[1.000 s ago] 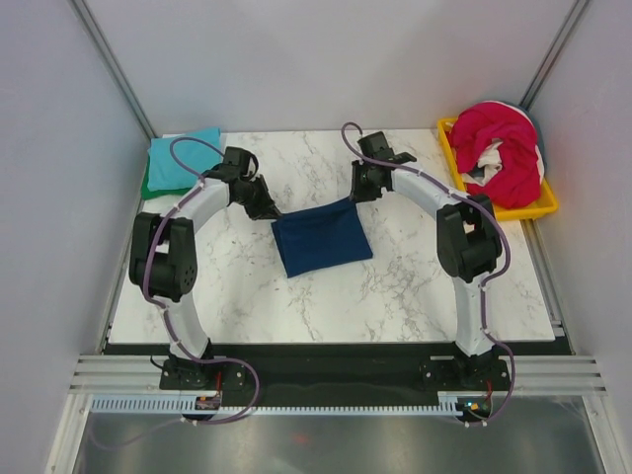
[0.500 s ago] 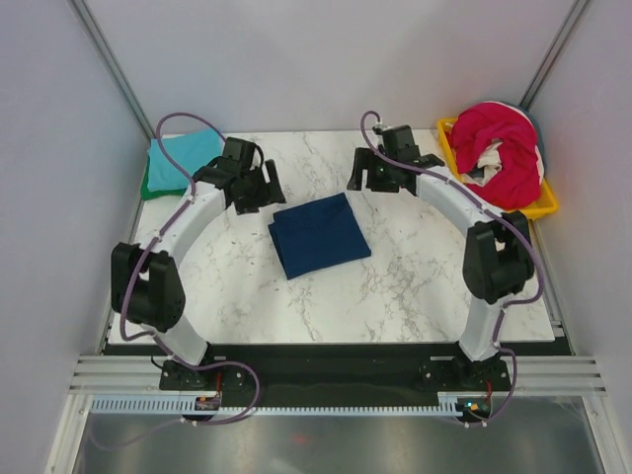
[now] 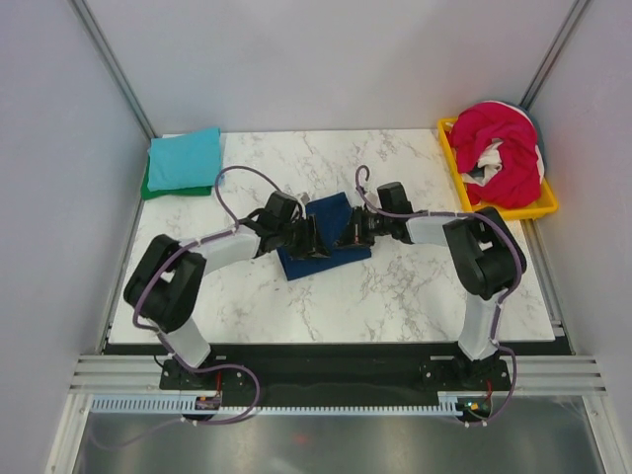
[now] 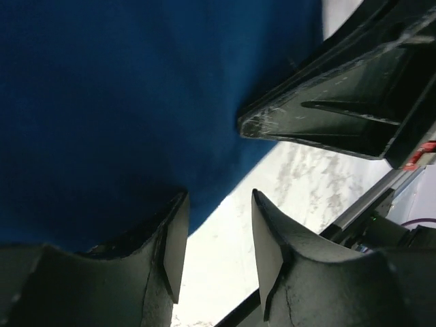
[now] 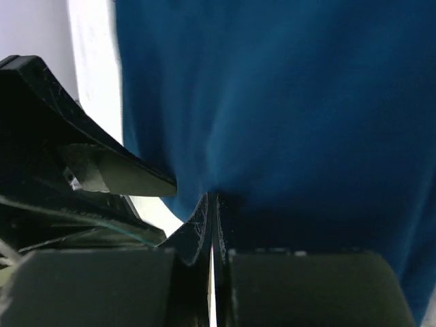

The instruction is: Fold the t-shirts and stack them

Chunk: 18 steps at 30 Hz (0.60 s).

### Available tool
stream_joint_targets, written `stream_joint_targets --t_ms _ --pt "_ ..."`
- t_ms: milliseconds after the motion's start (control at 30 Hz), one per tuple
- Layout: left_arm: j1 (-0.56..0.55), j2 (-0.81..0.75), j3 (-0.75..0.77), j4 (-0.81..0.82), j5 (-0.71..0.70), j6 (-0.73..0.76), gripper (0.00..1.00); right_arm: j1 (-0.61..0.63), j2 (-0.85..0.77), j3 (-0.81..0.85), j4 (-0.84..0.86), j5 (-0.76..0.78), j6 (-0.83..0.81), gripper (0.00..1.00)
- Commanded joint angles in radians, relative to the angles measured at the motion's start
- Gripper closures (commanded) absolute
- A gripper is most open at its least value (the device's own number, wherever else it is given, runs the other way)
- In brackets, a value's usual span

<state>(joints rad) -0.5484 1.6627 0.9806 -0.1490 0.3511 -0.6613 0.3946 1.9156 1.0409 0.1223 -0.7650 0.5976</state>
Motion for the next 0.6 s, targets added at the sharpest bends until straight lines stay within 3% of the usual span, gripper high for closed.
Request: stream_joint_targets --t_ms 0,200,367,433,467,533,567 --pt "0.004 0.073 -0.06 0.183 0.085 -0.084 0.52 -0.007 0.052 -0.021 0.064 -0.057 -0.036 1.0" --pt "0.016 0.069 -0.207 0.181 -0.015 -0.049 0.54 -0.042 0.06 -0.174 0.057 0.11 -0.068 1.0" --pt "0.024 0.002 -0.177 0.016 -0.15 0.063 0.54 -0.051 0.0 -0.211 0.056 0.168 -0.059 1.0" --pt "0.022 -0.033 -0.151 -0.017 -0.141 0.1 0.53 -0.053 -0.049 -0.188 0.016 0.171 -0.084 0.98" --pt "0.021 -0.075 -0.119 -0.055 -0.147 0.12 0.52 -0.053 -0.091 -0.174 -0.009 0.176 -0.094 0.95" --pt "0.021 -0.128 -0.08 -0.108 -0.164 0.134 0.43 -0.053 -0.148 -0.121 -0.104 0.216 -0.133 0.78" --pt "0.022 -0.185 -0.038 -0.132 -0.185 0.14 0.39 -0.053 -0.209 -0.104 -0.122 0.242 -0.146 0.63"
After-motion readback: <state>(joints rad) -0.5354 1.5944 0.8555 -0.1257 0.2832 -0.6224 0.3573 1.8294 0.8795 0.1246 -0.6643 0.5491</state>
